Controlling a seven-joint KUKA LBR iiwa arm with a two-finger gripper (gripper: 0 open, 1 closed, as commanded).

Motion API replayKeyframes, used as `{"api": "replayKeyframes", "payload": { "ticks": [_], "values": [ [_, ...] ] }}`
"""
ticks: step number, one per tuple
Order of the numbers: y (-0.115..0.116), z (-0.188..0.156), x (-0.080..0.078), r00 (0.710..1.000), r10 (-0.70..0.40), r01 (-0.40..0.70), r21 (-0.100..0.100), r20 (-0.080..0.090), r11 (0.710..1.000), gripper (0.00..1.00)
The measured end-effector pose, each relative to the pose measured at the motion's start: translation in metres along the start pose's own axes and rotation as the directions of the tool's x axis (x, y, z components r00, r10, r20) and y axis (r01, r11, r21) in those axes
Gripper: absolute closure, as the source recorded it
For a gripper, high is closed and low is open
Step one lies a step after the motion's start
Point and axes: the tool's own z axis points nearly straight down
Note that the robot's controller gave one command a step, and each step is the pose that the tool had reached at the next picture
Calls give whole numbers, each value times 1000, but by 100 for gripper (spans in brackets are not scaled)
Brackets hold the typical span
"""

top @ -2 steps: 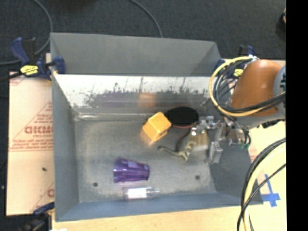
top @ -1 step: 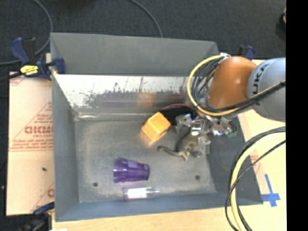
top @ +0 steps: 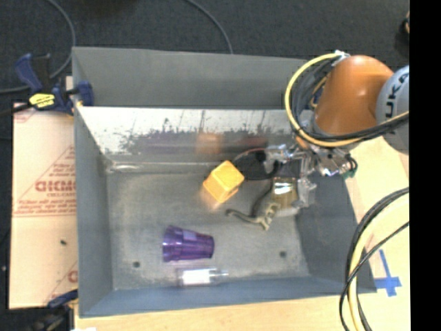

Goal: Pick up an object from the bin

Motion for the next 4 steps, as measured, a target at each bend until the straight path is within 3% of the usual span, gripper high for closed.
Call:
{"api": "replayKeyframes", "payload": {
  "ticks": [1,2,3,4],
  "values": [
    [10,35,24,975,-220,220,-12,-11,975,0],
    [-10,61,21,914,-405,405,-2,16,914,0],
    [12,61,18,883,-469,469,-5,-2,883,100],
    [12,61,18,884,-468,468,-5,-2,884,100]
  ]
}}
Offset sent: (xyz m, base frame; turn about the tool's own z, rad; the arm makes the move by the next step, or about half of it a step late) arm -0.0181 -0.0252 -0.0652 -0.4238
